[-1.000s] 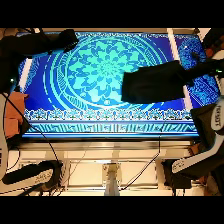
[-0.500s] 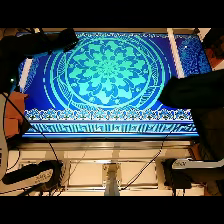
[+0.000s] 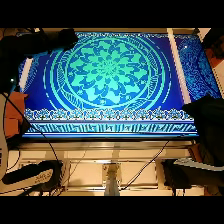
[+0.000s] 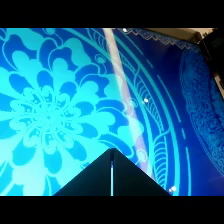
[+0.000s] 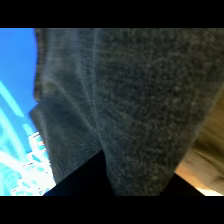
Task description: Fold the clothes and pants, and hang the long-sleeved shirts on hangers.
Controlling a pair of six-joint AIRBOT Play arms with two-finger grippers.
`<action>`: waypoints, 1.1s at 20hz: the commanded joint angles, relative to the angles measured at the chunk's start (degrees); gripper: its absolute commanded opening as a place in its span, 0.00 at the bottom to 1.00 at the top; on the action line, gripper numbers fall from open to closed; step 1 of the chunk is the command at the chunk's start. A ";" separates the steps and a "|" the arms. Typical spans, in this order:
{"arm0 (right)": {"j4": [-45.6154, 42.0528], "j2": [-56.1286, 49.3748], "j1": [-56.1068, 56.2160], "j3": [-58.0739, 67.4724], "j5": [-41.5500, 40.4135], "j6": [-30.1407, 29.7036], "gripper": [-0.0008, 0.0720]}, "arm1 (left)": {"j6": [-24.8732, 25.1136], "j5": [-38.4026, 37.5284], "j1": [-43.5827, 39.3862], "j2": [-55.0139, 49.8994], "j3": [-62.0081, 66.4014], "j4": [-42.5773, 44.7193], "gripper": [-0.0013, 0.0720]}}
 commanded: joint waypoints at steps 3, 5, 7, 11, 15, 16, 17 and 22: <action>-11.93 1.33 -9.42 -2.23 1.29 1.03 0.08 | 1.05 -0.28 0.00 0.00 0.00 0.02 0.04; -11.87 1.31 -12.74 -3.02 1.29 2.16 0.08 | 1.05 -0.28 0.00 0.00 0.00 0.02 0.04; -11.50 1.25 -15.19 -4.24 1.25 3.52 0.10 | 1.05 -0.28 0.00 0.00 0.00 0.02 0.04; -11.13 1.31 -16.33 -4.24 1.25 4.22 0.77 | 1.05 -0.26 0.00 0.00 0.00 0.04 0.04; -3.15 1.31 -16.28 -4.11 0.39 4.48 0.77 | 1.11 -0.28 0.00 0.00 0.00 0.50 0.04; 4.00 1.31 -16.22 -4.13 -0.81 4.44 0.65 | 2.03 -0.33 0.00 0.00 0.00 0.94 0.04; 13.84 1.33 -15.47 -4.13 -2.10 2.25 0.24 | 4.87 -0.44 0.11 0.04 0.00 1.11 0.04; 33.05 2.60 3.63 -4.00 -8.39 -1.95 0.08 | 8.37 -1.55 4.72 5.49 0.04 1.11 0.03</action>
